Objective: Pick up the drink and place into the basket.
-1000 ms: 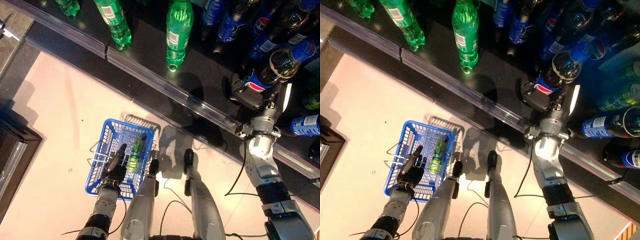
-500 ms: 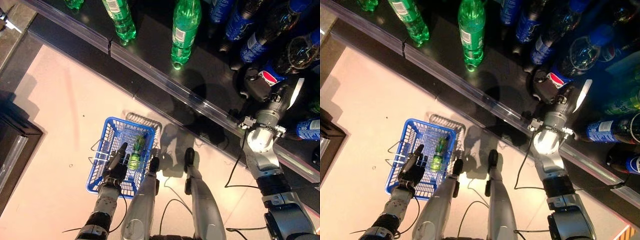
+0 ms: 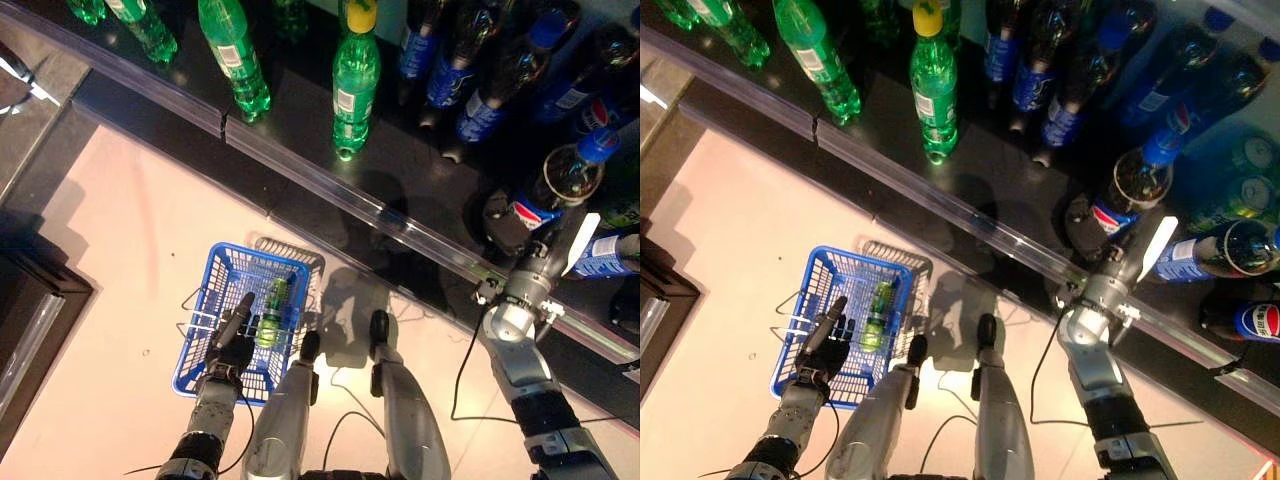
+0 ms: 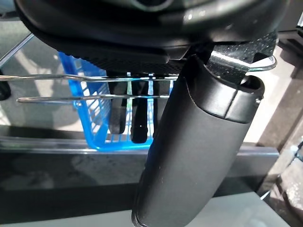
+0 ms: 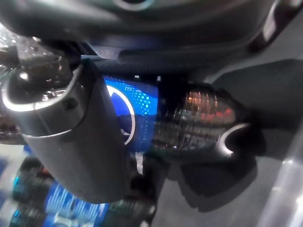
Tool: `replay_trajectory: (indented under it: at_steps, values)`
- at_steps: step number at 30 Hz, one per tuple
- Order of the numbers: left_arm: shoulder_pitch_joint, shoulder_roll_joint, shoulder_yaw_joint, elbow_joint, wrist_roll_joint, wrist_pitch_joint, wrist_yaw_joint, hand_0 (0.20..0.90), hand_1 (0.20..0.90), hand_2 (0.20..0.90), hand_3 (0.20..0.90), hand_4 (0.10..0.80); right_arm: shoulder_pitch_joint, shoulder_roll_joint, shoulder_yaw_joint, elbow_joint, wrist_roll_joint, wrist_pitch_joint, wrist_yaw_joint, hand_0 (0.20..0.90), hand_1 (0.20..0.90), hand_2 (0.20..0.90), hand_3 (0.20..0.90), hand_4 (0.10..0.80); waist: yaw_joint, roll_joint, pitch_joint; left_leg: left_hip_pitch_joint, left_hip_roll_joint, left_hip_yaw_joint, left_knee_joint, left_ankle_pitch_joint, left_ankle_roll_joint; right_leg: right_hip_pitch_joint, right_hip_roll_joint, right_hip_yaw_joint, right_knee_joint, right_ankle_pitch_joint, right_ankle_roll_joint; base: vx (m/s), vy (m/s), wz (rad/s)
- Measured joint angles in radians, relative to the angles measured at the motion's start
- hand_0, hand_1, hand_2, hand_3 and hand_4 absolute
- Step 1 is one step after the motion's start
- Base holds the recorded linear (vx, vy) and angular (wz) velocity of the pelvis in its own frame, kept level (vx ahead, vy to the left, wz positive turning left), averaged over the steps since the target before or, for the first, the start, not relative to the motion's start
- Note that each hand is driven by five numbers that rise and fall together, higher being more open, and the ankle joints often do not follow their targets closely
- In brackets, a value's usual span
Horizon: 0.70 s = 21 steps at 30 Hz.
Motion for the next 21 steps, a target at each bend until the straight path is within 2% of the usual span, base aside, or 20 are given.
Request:
replay_trajectory:
  at_steps: [9, 13, 15, 20, 21]
  values:
    - [0.107, -0.029, 0.051, -0.042, 0.056, 0.034, 0.000, 0.300, 0.300, 0.300, 0.200, 0.100, 0.199, 0.022, -0.022, -0.077, -0.009, -0.014, 0.012, 0.300, 0.300, 0.300, 0.200, 0.100, -0.006, 0.004, -0.004, 0.184, 0.008, 0.011, -0.123, 0.017, 0.014, 0.166, 0.001, 0.007, -0.102, 0.011, 0.001, 0.073, 0.011, -0.05]
    - [0.153, -0.052, 0.120, -0.056, 0.099, 0.063, 0.017, 0.300, 0.300, 0.300, 0.200, 0.100, 0.254, 0.028, -0.035, -0.161, -0.008, -0.015, 0.126, 0.300, 0.300, 0.300, 0.200, 0.100, -0.027, 0.004, -0.019, 0.313, 0.015, 0.036, -0.220, 0.032, 0.024, 0.266, 0.006, 0.032, -0.163, 0.022, 0.007, 0.066, 0.032, -0.20]
    - [0.159, -0.052, 0.120, -0.075, 0.108, 0.064, 0.030, 0.300, 0.300, 0.300, 0.200, 0.100, 0.272, 0.028, -0.042, -0.187, -0.006, -0.015, 0.177, 0.300, 0.300, 0.300, 0.200, 0.100, -0.033, 0.003, -0.036, 0.341, 0.018, 0.037, -0.244, 0.036, 0.024, 0.291, 0.008, 0.034, -0.183, 0.023, 0.009, 0.036, 0.021, -0.12]
    - [0.169, -0.053, 0.131, -0.089, 0.133, 0.065, 0.064, 0.300, 0.300, 0.300, 0.200, 0.100, 0.291, 0.024, -0.043, -0.204, 0.037, -0.014, 0.398, 0.300, 0.300, 0.300, 0.200, 0.100, -0.043, -0.008, -0.109, 0.416, 0.032, 0.039, -0.333, 0.058, 0.023, 0.347, 0.018, 0.033, -0.239, 0.029, 0.007, 0.003, 0.004, -0.02]
    - [0.168, -0.054, 0.134, -0.089, 0.133, 0.066, 0.076, 0.300, 0.300, 0.300, 0.200, 0.100, 0.295, 0.018, -0.043, -0.204, 0.073, -0.006, 0.478, 0.300, 0.300, 0.300, 0.200, 0.100, -0.045, -0.010, -0.123, 0.441, 0.037, 0.038, -0.357, 0.064, 0.022, 0.371, 0.020, 0.031, -0.257, 0.031, 0.006, 0.000, 0.000, 0.00]
